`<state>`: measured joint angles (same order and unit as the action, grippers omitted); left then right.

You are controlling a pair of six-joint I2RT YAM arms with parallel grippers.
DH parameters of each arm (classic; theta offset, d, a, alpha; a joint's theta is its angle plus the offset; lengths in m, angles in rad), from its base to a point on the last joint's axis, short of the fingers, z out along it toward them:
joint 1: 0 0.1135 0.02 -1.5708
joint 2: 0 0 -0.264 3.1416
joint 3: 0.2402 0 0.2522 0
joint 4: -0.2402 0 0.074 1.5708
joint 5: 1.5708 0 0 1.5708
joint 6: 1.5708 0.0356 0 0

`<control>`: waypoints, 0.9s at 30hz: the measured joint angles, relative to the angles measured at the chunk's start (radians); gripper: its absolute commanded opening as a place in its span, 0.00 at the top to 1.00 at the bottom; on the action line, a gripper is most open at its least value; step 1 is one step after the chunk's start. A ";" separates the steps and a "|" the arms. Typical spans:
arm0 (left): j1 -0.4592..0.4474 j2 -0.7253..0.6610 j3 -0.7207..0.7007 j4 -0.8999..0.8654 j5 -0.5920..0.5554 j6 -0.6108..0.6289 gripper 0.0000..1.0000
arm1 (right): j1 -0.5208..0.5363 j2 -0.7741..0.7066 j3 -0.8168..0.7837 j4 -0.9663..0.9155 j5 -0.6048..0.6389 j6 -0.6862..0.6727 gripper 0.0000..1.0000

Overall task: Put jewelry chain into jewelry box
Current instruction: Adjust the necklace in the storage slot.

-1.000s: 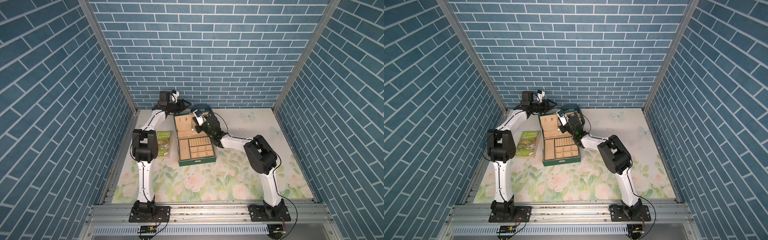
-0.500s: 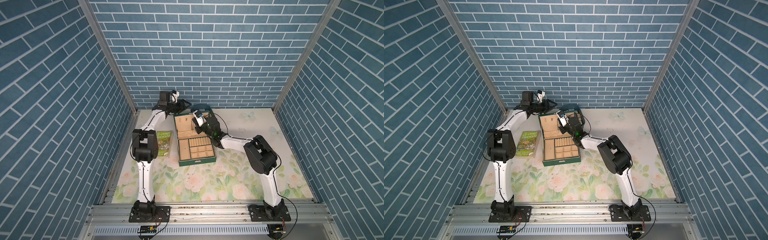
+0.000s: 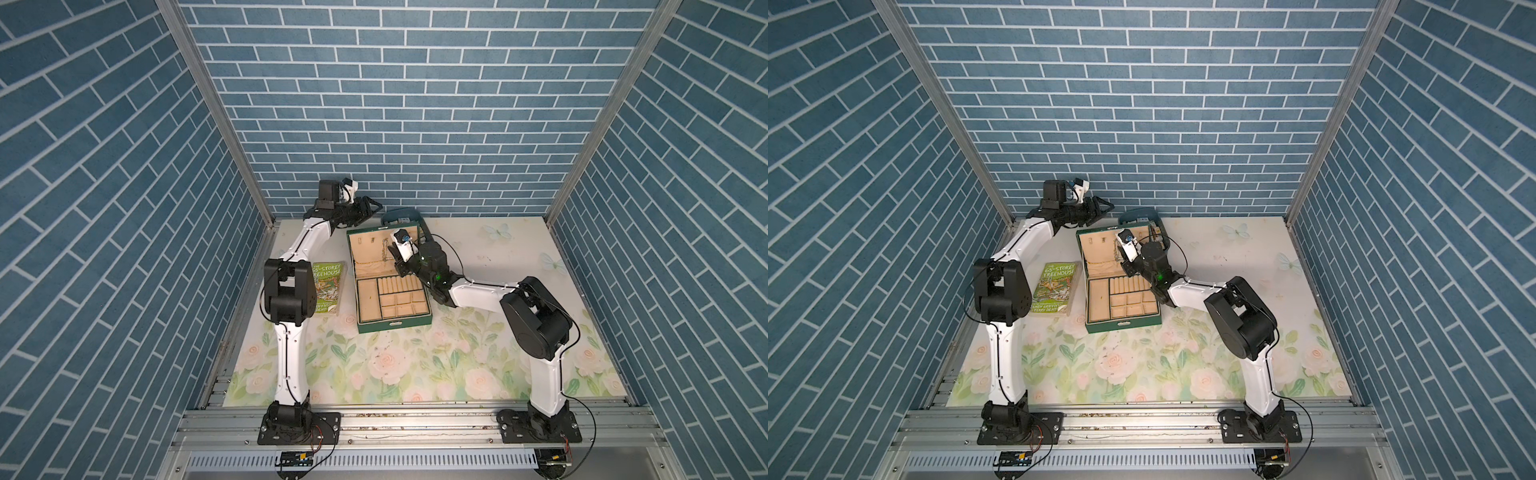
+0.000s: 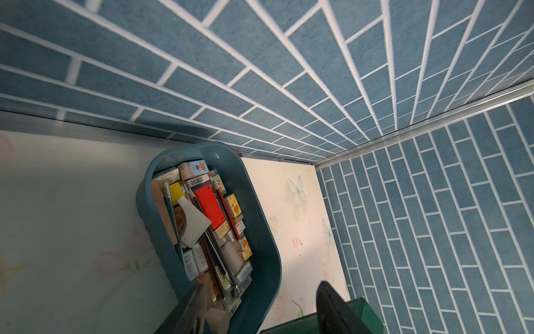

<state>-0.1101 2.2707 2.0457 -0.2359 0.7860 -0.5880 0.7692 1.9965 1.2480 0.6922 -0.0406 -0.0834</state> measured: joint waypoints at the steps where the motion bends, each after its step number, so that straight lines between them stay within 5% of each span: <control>1: 0.000 0.000 0.001 -0.005 -0.008 0.003 0.33 | 0.002 -0.014 -0.012 0.003 0.002 0.001 0.75; 3: 0.000 -0.005 0.002 -0.021 -0.031 0.013 0.30 | 0.003 -0.047 -0.042 0.012 0.007 0.004 0.73; 7: 0.000 -0.045 0.001 -0.056 -0.097 0.040 0.01 | 0.004 -0.149 -0.137 0.026 0.020 0.009 0.67; 18: 0.013 -0.367 -0.148 -0.020 -0.278 0.036 0.00 | 0.005 -0.377 -0.277 0.028 0.074 0.047 0.59; 27: 0.013 -0.319 -0.199 -0.043 -0.306 0.064 0.00 | 0.005 -0.265 -0.224 -0.038 0.079 0.105 0.60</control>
<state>-0.0971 1.9522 1.8465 -0.2794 0.4801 -0.5236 0.7742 1.7317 1.0237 0.6540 0.0387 0.0212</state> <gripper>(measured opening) 0.996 0.401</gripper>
